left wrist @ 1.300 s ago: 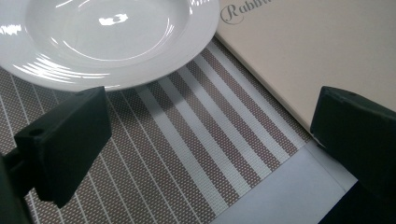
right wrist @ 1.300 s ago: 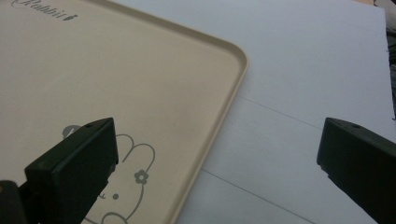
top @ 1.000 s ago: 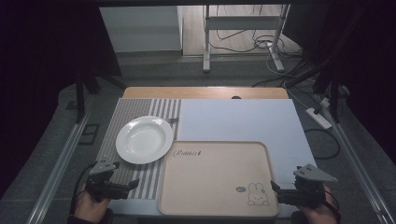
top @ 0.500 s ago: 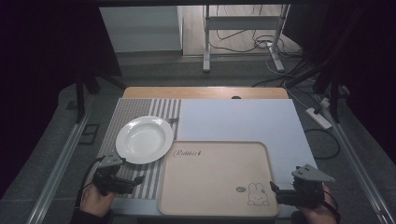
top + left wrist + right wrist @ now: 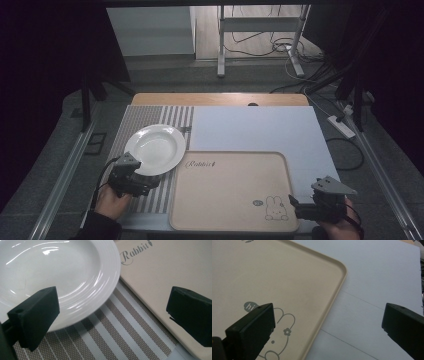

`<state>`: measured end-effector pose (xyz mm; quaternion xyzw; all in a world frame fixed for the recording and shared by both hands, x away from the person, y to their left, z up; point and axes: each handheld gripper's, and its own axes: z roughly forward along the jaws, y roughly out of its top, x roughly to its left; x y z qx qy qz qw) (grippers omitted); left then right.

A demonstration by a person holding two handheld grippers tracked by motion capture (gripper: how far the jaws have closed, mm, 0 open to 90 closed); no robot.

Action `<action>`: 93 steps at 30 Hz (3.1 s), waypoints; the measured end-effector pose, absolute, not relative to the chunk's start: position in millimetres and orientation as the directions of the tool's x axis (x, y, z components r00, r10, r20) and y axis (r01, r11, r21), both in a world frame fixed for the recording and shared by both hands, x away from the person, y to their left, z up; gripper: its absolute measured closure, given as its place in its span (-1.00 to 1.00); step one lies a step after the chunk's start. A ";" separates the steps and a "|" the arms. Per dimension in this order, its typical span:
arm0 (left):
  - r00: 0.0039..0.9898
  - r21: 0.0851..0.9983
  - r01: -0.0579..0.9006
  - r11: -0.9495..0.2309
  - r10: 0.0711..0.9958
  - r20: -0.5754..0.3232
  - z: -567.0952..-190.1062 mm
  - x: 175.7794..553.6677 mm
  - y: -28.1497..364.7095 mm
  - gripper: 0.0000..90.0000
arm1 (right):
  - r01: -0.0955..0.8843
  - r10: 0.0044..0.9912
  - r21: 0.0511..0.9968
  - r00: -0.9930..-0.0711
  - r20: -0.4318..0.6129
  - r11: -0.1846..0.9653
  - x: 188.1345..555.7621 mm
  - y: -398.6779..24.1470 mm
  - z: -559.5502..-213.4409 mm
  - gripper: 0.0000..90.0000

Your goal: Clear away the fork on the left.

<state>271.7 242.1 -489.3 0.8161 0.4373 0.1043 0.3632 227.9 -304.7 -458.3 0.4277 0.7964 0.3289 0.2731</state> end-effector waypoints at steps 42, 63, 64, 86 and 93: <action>0.644 0.671 0.618 -0.409 0.753 -0.134 -491.2 382.4 200.0 -1.00 | 0.501 0.853 0.746 -0.493 -0.171 0.439 228.1 -302.7 -459.2 -1.00; 0.675 0.652 0.613 -0.447 0.725 -0.138 -497.9 434.8 177.4 -1.00 | 0.501 0.849 0.740 -0.497 -0.178 0.448 228.0 -301.9 -459.5 -1.00; 0.676 0.648 0.614 -0.451 0.723 -0.138 -498.6 438.2 176.0 -1.00 | 0.501 0.849 0.740 -0.497 -0.178 0.448 228.0 -301.9 -459.6 -1.00; 0.727 0.572 0.604 -0.555 0.678 -0.109 -500.1 483.7 164.6 0.61 | 0.503 0.849 0.738 -0.498 -0.178 0.450 228.4 -301.9 -460.1 -1.00; 0.739 0.500 0.613 -0.612 0.668 -0.088 -511.4 495.2 158.8 0.98 | 0.504 0.848 0.736 -0.499 -0.179 0.452 228.5 -301.7 -460.2 -1.00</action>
